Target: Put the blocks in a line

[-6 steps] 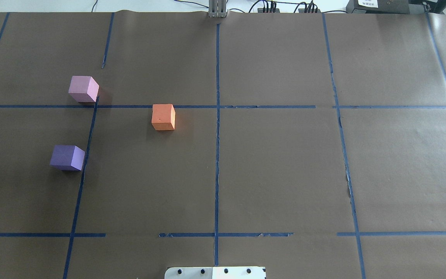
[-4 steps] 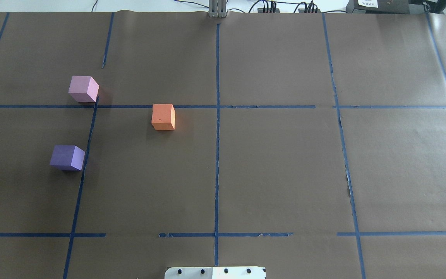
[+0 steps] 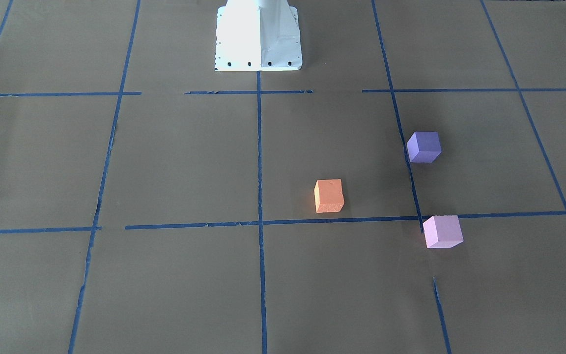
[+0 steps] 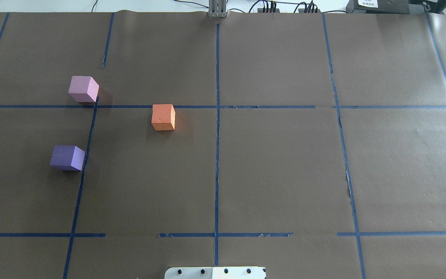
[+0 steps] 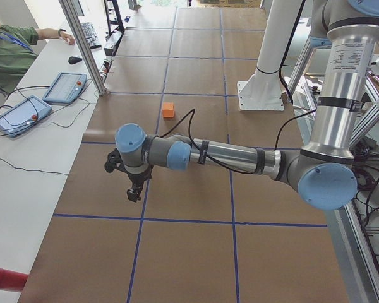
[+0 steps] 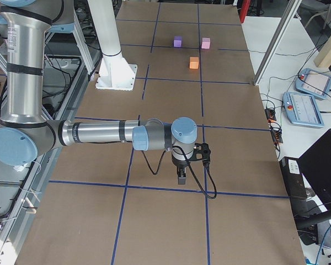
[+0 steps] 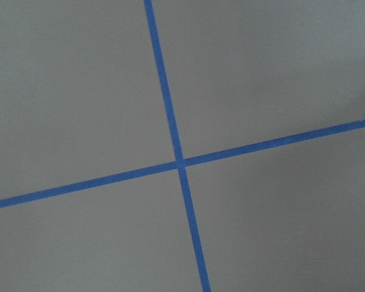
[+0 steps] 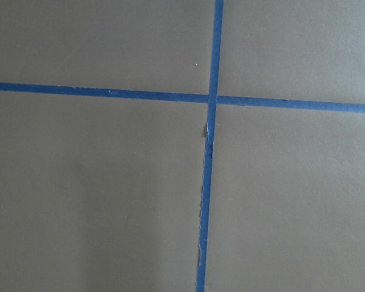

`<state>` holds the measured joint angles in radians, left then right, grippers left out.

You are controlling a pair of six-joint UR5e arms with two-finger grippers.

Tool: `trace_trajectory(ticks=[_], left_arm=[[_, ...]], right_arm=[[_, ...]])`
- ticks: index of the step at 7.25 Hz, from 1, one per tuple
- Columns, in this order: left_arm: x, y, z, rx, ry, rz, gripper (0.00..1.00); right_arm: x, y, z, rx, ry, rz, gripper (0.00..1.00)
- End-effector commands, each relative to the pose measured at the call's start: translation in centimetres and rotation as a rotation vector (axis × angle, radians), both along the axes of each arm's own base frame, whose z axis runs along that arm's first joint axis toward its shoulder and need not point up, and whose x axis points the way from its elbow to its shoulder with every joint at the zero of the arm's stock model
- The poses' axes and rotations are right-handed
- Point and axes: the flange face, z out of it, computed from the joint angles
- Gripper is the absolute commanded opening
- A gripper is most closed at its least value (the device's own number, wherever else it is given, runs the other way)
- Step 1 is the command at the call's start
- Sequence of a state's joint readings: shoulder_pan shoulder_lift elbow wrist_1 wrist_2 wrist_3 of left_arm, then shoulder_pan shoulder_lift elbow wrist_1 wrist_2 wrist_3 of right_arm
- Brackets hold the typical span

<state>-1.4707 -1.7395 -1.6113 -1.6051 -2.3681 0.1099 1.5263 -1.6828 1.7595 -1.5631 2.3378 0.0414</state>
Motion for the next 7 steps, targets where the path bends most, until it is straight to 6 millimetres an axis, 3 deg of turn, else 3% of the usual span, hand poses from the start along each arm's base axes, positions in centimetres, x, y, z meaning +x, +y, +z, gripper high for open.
trace_trajectory(ticks=[1,3,4,5,7], left_arm=[[5.9,-1.7,-8.2,0.007,0.066,-0.021,1.0],[17.9,-3.1,-17.0,-0.217,0.155,-0.11,1.0],[24.8,-2.3,-21.9,-0.286,0.192,-0.114,1.0],[30.6,-0.5,-24.6,-0.293,0.241,-0.109,1.0],[37.8,0.6,-26.6,-0.33,0.226,-0.23,1.0]], right_arm=[[0.0,0.0,0.0,0.0,0.0,0.0,1.0],[0.0,0.0,0.0,0.0,0.0,0.0,1.0],[0.0,0.0,0.0,0.0,0.0,0.0,1.0],[0.0,0.0,0.0,0.0,0.0,0.0,1.0],[0.0,0.0,0.0,0.0,0.0,0.0,1.0]])
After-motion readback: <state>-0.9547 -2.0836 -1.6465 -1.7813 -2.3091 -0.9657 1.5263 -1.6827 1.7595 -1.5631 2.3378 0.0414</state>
